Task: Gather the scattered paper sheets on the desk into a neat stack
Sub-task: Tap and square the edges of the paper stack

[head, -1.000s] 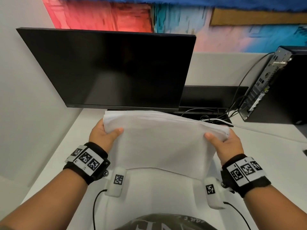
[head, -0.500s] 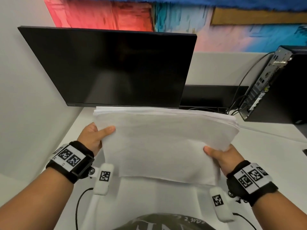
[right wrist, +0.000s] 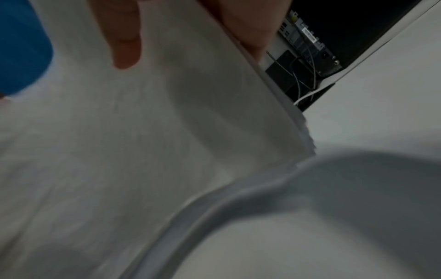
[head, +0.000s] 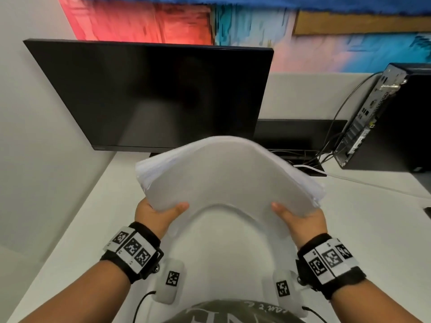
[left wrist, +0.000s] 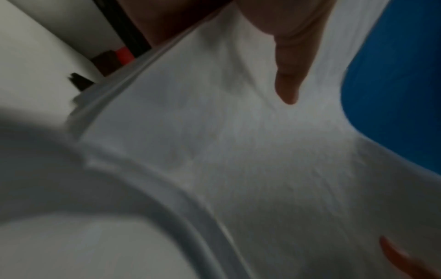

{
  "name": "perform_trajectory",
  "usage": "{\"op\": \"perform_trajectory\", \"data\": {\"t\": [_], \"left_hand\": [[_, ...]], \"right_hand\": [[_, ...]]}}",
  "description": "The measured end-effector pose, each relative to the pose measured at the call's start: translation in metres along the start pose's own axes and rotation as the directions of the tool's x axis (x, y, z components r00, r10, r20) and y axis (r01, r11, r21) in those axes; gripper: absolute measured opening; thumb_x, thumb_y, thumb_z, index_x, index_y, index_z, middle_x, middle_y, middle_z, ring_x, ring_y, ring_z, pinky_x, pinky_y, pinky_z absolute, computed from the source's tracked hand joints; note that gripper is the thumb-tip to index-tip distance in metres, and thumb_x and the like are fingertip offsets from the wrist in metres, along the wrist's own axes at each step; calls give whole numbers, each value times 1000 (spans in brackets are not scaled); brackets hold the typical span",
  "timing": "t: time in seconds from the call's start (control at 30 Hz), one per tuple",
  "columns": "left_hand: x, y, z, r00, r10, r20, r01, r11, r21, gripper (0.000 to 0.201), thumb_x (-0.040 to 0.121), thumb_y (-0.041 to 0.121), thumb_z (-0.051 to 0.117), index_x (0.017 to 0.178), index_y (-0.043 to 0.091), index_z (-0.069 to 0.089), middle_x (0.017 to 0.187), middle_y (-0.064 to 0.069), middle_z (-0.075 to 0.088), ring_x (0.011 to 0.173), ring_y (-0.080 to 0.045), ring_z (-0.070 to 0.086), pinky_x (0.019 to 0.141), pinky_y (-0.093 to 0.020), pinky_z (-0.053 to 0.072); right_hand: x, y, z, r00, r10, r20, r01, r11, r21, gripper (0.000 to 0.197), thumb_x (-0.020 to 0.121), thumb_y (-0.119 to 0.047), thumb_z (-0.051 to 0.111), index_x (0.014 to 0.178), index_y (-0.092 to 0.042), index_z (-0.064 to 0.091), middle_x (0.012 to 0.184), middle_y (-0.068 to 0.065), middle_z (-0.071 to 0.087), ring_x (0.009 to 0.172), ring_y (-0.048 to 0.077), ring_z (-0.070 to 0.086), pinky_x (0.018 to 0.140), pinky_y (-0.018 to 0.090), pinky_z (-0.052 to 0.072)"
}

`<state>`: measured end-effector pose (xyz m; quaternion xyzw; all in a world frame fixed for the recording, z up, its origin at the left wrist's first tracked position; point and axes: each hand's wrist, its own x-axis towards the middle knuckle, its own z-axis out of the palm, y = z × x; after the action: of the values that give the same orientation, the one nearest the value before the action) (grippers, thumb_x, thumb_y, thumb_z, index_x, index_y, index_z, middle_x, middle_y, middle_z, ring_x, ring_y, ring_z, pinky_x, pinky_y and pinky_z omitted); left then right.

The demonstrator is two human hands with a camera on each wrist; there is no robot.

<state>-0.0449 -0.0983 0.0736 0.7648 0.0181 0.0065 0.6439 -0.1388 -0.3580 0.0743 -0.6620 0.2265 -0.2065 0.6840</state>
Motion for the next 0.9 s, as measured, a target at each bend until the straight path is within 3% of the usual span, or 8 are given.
{"op": "perform_trajectory", "data": {"t": [0.13, 0.23, 0.3, 0.43, 0.6, 0.67, 0.73, 0.9], "left_hand": [[-2, -10, 0, 994, -110, -16, 111, 992, 60, 34, 75, 6, 76, 105, 8, 61, 86, 0, 60, 83, -20, 56, 78, -29, 44], [-2, -7, -2, 985, -168, -31, 170, 984, 59, 18, 76, 6, 75, 88, 10, 62, 75, 0, 59, 81, -21, 56, 74, -27, 43], [-3, -2, -3, 990, -140, -33, 141, 989, 43, 22, 75, 4, 75, 72, 19, 59, 70, 7, 57, 70, -17, 57, 70, -24, 44], [3, -1, -4, 997, -80, 16, 79, 994, 75, 30, 72, 4, 78, 76, 25, 57, 73, 12, 57, 70, -10, 57, 75, -25, 43], [9, 4, -6, 995, -94, 44, 94, 996, -9, 32, 73, 10, 78, 98, 21, 61, 85, 9, 63, 80, -9, 60, 67, -21, 46], [12, 14, -8, 996, -90, 17, 91, 990, -108, 25, 78, 26, 71, 101, 23, 63, 96, 3, 66, 92, -18, 63, 78, -29, 49], [18, 22, -9, 997, -65, -31, 62, 992, -110, 48, 73, 50, 57, 109, 19, 62, 108, -3, 65, 106, -24, 58, 92, -37, 47], [27, 40, -8, 994, -30, -105, 20, 995, -100, 14, 66, 37, 56, 73, 41, 68, 96, 5, 65, 97, -23, 58, 88, -40, 47]], "right_hand": [[-1, 10, -1, 996, 75, 40, -66, 981, -183, 35, 73, -13, 77, 103, -20, 60, 86, -11, 63, 86, 16, 63, 77, 25, 48], [2, 5, -1, 998, 67, -15, -68, 979, -191, 16, 81, -9, 68, 93, -17, 61, 80, -6, 62, 85, 23, 61, 80, 28, 42], [2, 0, -2, 997, 66, -44, -70, 992, -101, 17, 83, -5, 65, 83, -22, 61, 79, -6, 62, 77, 15, 61, 82, 28, 44], [6, -1, -6, 996, 85, -28, -87, 993, -79, 20, 80, -12, 69, 94, -23, 60, 86, -5, 65, 86, 21, 64, 86, 33, 48], [8, -17, -3, 999, 32, 23, -31, 999, -10, 15, 74, -30, 68, 86, -30, 61, 90, 0, 66, 85, 20, 63, 75, 34, 50], [11, -28, -2, 1000, 12, -10, -12, 1000, 4, 16, 75, -40, 57, 82, -26, 60, 83, -1, 62, 78, 18, 58, 67, 29, 44], [18, -35, -1, 999, 2, -32, -3, 999, -34, 20, 85, -37, 51, 81, -19, 60, 76, -3, 56, 72, 15, 52, 61, 27, 39], [34, -38, 5, 991, 34, -129, -36, 999, -14, 22, 85, -18, 53, 66, -23, 62, 75, -1, 61, 72, 17, 54, 62, 27, 42]]}}
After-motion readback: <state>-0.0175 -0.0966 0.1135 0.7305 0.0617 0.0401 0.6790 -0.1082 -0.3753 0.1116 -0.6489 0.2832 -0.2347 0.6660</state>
